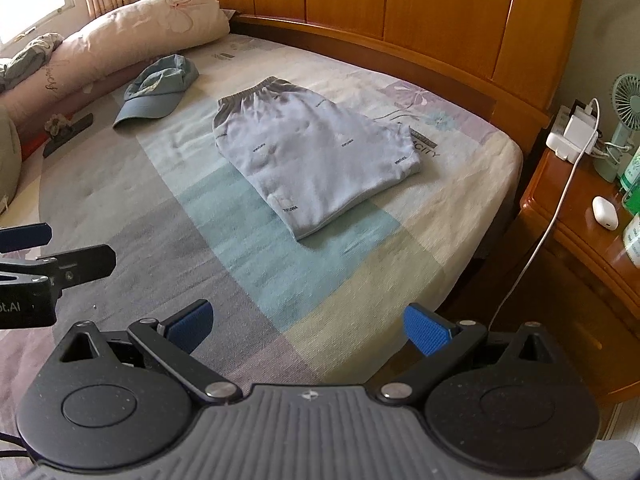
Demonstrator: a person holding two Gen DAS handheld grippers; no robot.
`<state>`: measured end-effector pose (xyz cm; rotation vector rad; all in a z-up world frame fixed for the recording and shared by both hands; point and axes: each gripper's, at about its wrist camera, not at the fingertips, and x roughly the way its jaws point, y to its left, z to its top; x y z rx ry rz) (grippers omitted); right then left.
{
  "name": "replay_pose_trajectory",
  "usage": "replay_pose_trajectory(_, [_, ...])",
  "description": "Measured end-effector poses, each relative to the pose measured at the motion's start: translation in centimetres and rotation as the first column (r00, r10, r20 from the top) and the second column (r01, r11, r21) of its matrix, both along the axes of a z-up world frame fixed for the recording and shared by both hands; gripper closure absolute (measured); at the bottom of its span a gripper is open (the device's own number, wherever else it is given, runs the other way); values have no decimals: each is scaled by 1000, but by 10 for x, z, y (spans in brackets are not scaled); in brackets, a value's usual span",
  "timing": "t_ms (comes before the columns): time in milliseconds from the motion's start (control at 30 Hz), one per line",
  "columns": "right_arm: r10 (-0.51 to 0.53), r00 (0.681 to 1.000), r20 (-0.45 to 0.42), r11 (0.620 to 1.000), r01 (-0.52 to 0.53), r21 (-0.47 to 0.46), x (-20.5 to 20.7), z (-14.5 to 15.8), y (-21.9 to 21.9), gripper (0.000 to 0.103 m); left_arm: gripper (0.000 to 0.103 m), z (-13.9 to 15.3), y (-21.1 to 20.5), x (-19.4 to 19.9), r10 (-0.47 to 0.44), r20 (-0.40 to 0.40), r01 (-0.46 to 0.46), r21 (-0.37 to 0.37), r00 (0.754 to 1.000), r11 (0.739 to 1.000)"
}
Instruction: Fold clothes
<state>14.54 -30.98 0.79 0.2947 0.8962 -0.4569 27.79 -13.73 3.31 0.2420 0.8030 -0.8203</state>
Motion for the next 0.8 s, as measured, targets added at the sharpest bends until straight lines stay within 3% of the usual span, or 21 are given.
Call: replay_pose_trajectory(800, [1,1000,-3,1000,-1,-8,6,3,6,0,3,1,0,-1,-22,-8,22,30,1000,999])
